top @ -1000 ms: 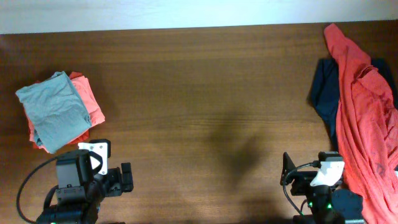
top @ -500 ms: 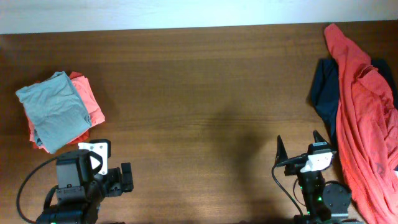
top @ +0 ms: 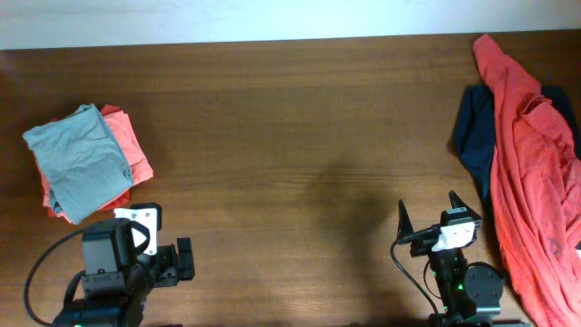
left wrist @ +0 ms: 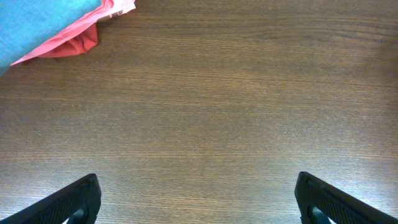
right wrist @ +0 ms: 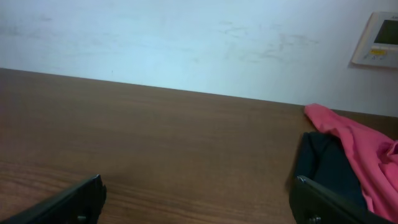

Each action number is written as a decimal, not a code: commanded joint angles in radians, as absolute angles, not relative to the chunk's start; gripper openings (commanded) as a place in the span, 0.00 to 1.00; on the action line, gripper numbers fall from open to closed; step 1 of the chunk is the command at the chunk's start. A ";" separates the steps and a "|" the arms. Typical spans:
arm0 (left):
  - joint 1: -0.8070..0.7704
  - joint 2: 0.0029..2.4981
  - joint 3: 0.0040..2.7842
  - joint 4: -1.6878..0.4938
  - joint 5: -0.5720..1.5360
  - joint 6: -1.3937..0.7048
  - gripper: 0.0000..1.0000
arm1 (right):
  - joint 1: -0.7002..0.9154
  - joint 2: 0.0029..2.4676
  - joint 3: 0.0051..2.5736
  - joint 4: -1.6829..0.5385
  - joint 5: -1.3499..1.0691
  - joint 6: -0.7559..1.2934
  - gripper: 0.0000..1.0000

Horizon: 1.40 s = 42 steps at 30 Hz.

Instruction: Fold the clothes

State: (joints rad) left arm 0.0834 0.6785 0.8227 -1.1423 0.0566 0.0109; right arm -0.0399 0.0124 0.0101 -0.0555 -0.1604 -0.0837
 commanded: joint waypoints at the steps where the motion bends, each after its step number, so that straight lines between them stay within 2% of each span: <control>1: 0.080 0.674 0.817 -1.142 0.067 0.012 0.99 | -0.046 0.004 0.006 -0.063 -0.173 -0.089 0.99; 25: 0.080 0.671 0.817 -1.143 0.067 0.012 0.99 | -0.046 0.004 0.006 -0.063 -0.173 -0.089 0.99; 33: 0.080 0.593 0.768 -1.127 0.054 0.013 1.00 | -0.046 0.004 0.006 -0.063 -0.173 -0.089 0.99; 36: 0.080 0.524 0.690 -1.060 0.053 0.012 0.99 | -0.046 0.004 0.006 -0.063 -0.173 -0.089 0.99; 42: 0.051 0.312 0.402 -0.738 0.053 0.012 0.99 | -0.046 0.004 0.006 -0.063 -0.173 -0.089 0.99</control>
